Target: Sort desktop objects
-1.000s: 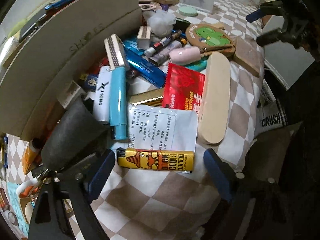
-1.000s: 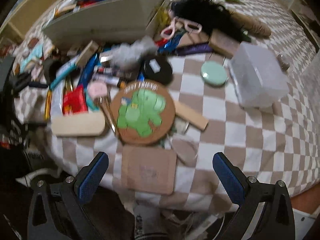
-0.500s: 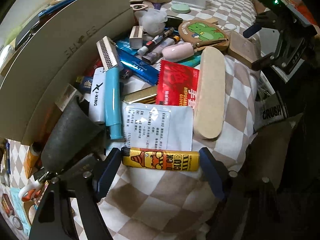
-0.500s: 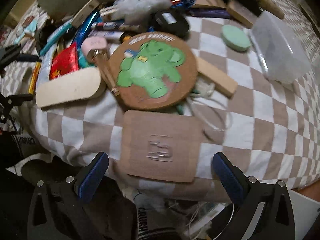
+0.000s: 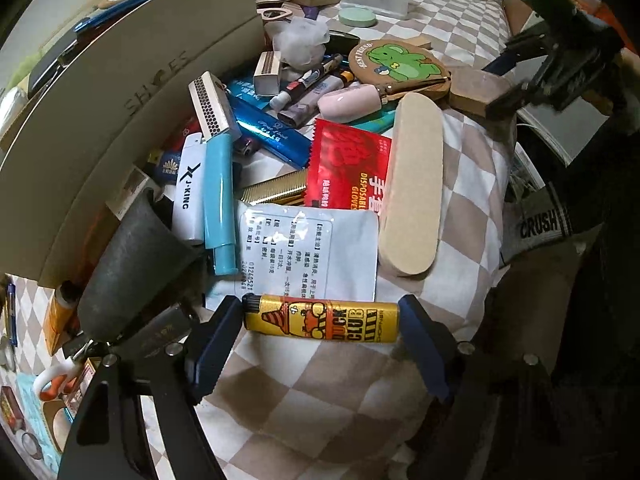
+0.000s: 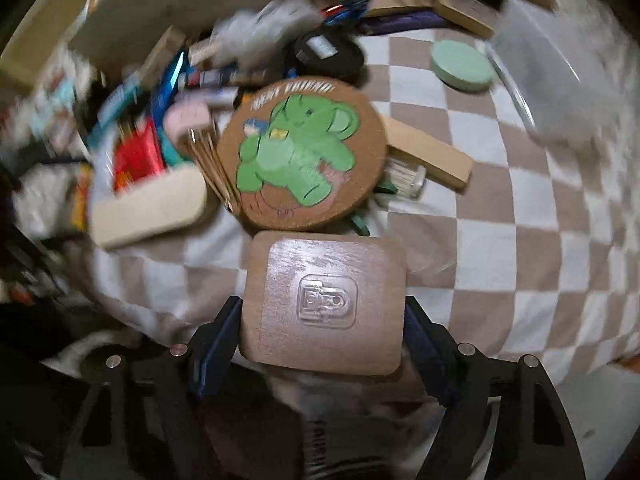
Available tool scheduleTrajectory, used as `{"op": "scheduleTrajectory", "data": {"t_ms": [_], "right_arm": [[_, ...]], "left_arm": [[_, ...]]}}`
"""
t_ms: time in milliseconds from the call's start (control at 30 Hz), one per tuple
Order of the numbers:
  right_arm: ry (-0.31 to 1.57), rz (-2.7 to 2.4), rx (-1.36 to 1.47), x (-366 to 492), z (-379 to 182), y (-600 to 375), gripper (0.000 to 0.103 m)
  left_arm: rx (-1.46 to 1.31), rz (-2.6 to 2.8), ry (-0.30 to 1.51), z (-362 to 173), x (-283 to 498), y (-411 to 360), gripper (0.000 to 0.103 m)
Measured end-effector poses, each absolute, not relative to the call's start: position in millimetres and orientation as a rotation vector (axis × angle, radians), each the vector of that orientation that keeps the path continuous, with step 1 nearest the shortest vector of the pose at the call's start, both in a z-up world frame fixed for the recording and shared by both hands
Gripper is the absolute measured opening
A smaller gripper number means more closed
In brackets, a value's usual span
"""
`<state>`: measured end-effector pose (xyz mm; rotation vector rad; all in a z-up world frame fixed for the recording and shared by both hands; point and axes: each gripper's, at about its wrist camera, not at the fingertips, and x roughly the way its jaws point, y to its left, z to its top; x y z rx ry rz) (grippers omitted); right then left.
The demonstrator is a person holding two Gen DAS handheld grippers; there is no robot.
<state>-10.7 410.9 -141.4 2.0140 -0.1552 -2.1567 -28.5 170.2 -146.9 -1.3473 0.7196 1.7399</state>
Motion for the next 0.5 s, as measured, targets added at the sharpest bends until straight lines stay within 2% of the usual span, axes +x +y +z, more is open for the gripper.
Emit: {"op": "scheduleTrajectory", "data": {"t_ms": [100, 200, 233, 267, 300, 367, 500], "right_arm": [[-0.33, -2.182, 1.959, -12.1, -125.3, 428.8, 0.078], [-0.409, -2.214, 1.906, -12.6, -111.0, 439.2, 0.077], [-0.426, -2.227, 1.889, -12.2, -106.4, 441.9, 0.07], [-0.464, -2.228, 1.872, -12.8, -103.0, 445.6, 0.048], [-0.522, -2.216, 1.854, -14.3, -100.8, 450.4, 0.045], [-0.547, -2.225, 1.832, -19.7, -96.2, 453.2, 0.045], [-0.417, -2.274, 1.847, -30.6, -91.0, 446.3, 0.045]], "left_arm": [[-1.354, 1.747, 0.72, -145.2, -31.0, 168.3, 0.08], [-1.365, 1.749, 0.718, -145.4, -31.8, 169.2, 0.08], [-1.368, 1.75, 0.716, -145.8, -31.8, 169.2, 0.08], [-1.371, 1.752, 0.715, -146.3, -31.8, 169.2, 0.08], [-1.373, 1.753, 0.714, -146.8, -31.7, 169.2, 0.08], [-1.381, 1.754, 0.715, -148.8, -31.3, 169.1, 0.081], [-1.413, 1.743, 0.733, -157.3, -28.1, 169.5, 0.082]]}}
